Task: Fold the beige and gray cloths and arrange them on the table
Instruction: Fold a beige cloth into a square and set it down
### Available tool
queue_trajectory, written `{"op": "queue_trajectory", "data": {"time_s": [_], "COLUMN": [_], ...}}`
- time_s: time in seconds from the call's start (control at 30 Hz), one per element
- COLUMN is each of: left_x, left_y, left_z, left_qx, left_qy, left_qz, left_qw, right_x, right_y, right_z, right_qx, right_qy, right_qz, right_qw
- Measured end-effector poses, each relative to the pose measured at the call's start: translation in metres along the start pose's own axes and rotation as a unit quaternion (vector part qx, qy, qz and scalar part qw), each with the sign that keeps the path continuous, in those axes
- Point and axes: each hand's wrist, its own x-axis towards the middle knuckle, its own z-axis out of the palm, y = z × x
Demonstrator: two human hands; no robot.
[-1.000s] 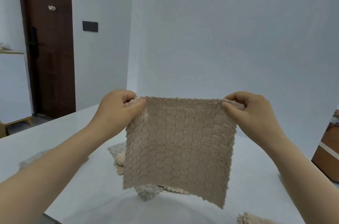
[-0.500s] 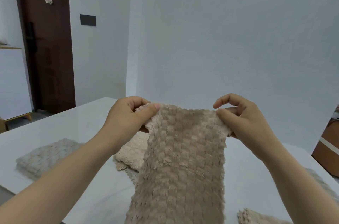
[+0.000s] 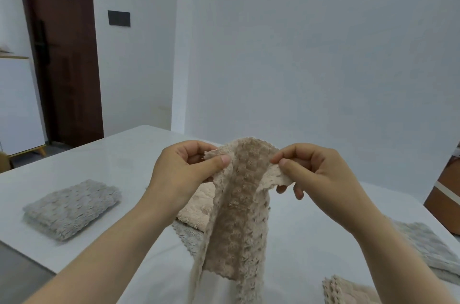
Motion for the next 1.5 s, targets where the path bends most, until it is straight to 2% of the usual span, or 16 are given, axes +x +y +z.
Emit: {"op": "queue_trajectory", "data": {"time_s": [0.37,0.6,0.73,0.97,1.5], "left_x": [-0.016,-0.026,-0.031,-0.041,-0.051], "left_y": [-0.01,-0.013,-0.018,-0.015,-0.005], "left_z": [0.012,0.01,0.011,0.013,0.017], "left_qx": [0.024,0.028,0.071,0.052,0.046], "left_qy": [0.02,0.082,0.069,0.085,0.046], "left_qz": [0.049,0.076,0.076,0.079,0.107], "left_qw": [0.998,0.993,0.992,0.992,0.992], "right_x": [-0.012,-0.015,-0.015,-0.024,-0.024], "right_y": [0.007,0.007,0.008,0.004,0.002], "right_z": [0.022,0.031,0.039,0.049,0.052], "right_qx": [0.0,-0.026,-0.081,-0.028,0.004], "right_qy": [-0.019,0.052,0.109,0.084,0.112], "right_qz": [0.004,-0.054,-0.079,-0.1,-0.094], "right_qw": [1.0,0.997,0.988,0.991,0.989]}}
